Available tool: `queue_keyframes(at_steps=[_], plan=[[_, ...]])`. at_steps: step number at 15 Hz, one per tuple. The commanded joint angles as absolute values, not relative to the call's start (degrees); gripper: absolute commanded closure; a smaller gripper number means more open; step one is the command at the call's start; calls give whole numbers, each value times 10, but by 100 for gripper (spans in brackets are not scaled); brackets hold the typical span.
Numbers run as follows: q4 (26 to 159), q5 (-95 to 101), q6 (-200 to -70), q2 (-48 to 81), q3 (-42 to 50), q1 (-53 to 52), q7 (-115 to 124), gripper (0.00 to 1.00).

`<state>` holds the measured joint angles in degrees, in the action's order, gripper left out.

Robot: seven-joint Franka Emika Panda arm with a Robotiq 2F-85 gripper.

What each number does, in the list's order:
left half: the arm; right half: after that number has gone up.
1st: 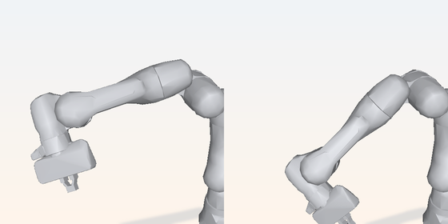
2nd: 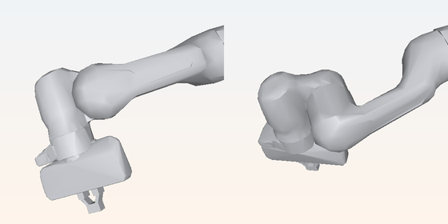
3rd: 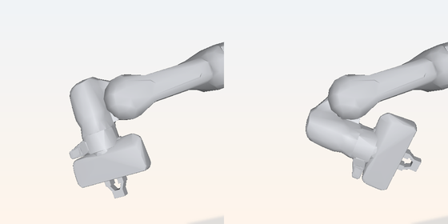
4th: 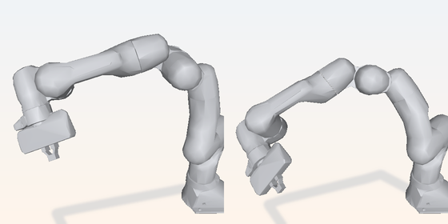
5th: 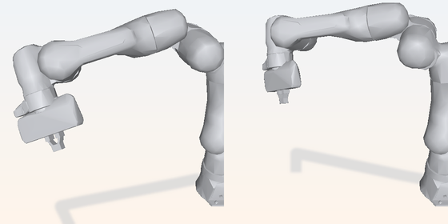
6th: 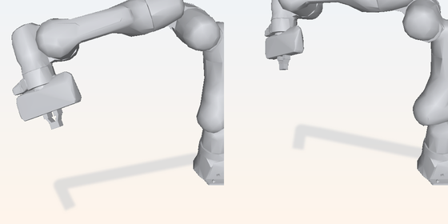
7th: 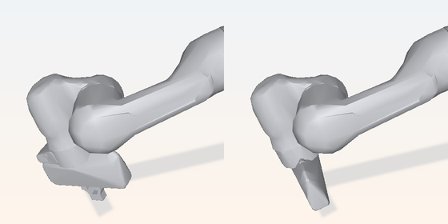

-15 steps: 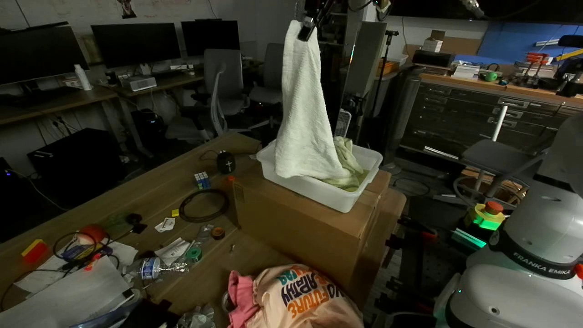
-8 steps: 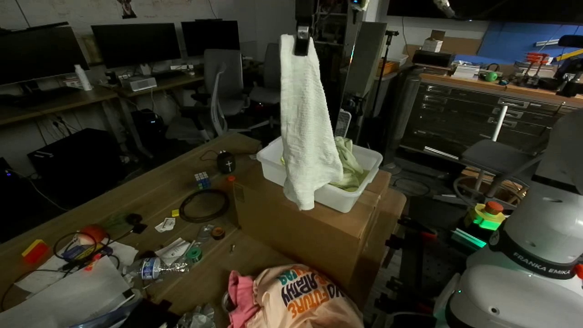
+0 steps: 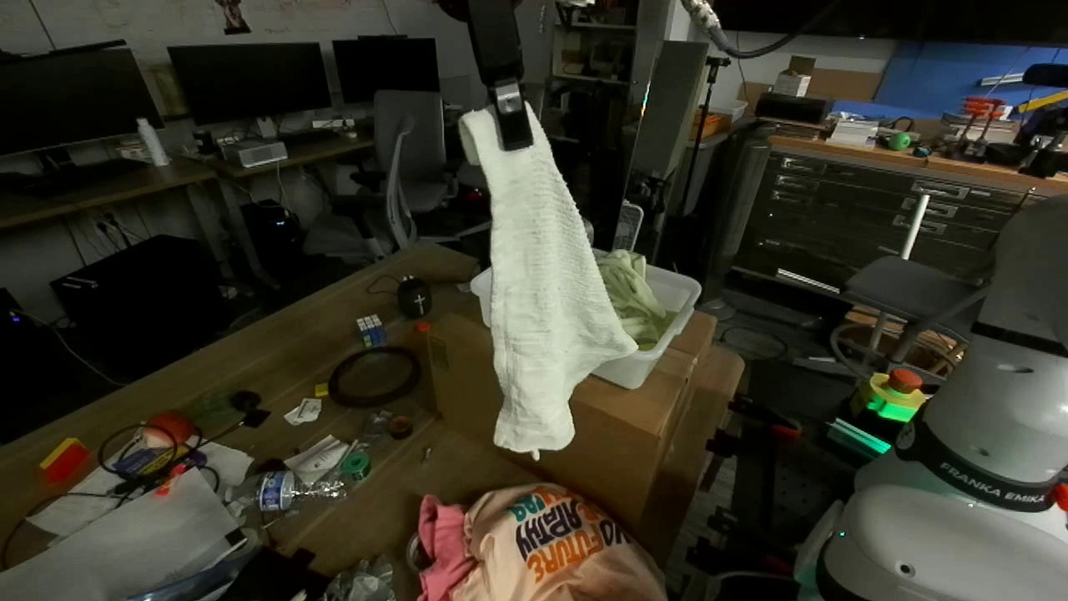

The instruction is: Take the clothing out of the white storage bin and put them on the table

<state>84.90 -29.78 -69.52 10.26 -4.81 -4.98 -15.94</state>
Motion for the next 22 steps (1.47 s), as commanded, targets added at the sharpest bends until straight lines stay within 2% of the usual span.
queue_keyframes(at_steps=[1,11,12,13,15,22], plan=[[730,-281,-632,170,-66,-57,-131,97],[574,-291,-627,237,-83,-59,-71,99],[570,-275,-630,243,-82,-63,-72,92],[563,-256,-627,251,-82,-67,-74,69],[548,-202,-602,269,-81,-78,-85,66],[569,-77,-602,285,-57,-86,-86,13]])
